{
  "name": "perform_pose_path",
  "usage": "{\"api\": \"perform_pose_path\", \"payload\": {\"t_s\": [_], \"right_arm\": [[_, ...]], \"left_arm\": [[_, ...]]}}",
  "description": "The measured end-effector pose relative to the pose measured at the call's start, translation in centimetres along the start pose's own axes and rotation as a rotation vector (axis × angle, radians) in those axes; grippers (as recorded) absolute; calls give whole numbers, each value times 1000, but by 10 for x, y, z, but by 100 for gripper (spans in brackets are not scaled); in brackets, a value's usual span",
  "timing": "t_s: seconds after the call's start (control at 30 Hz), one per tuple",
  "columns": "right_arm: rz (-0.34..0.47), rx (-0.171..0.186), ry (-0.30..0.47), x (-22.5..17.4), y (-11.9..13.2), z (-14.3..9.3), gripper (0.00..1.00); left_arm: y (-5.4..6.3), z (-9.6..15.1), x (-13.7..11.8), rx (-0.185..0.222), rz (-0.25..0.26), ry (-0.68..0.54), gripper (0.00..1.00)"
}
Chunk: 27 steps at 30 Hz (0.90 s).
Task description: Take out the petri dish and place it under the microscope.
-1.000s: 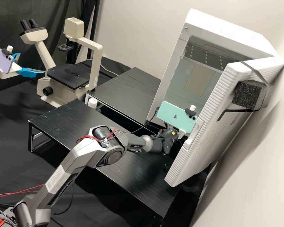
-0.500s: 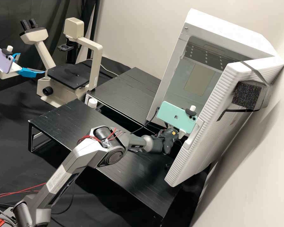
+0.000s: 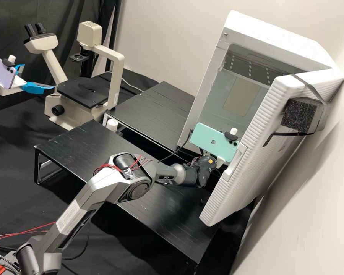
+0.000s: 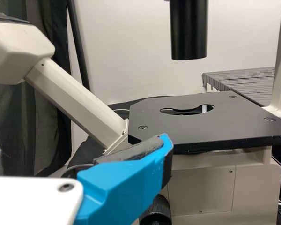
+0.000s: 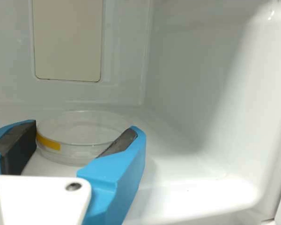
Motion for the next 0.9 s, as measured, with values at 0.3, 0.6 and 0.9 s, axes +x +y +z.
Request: {"api": "perform_pose_path", "payload": {"t_s": [0.3, 0.6, 0.9], "right_arm": [[3, 31, 12, -10, -2, 4, 0], [18, 54, 2, -42, 8, 11, 0], [30, 72, -7, -54, 11, 18, 0]], "left_arm": [[0, 0, 0, 0, 0, 0, 100], [0, 0, 0, 0, 0, 0, 100], [0, 0, 0, 0, 0, 0, 100]]}}
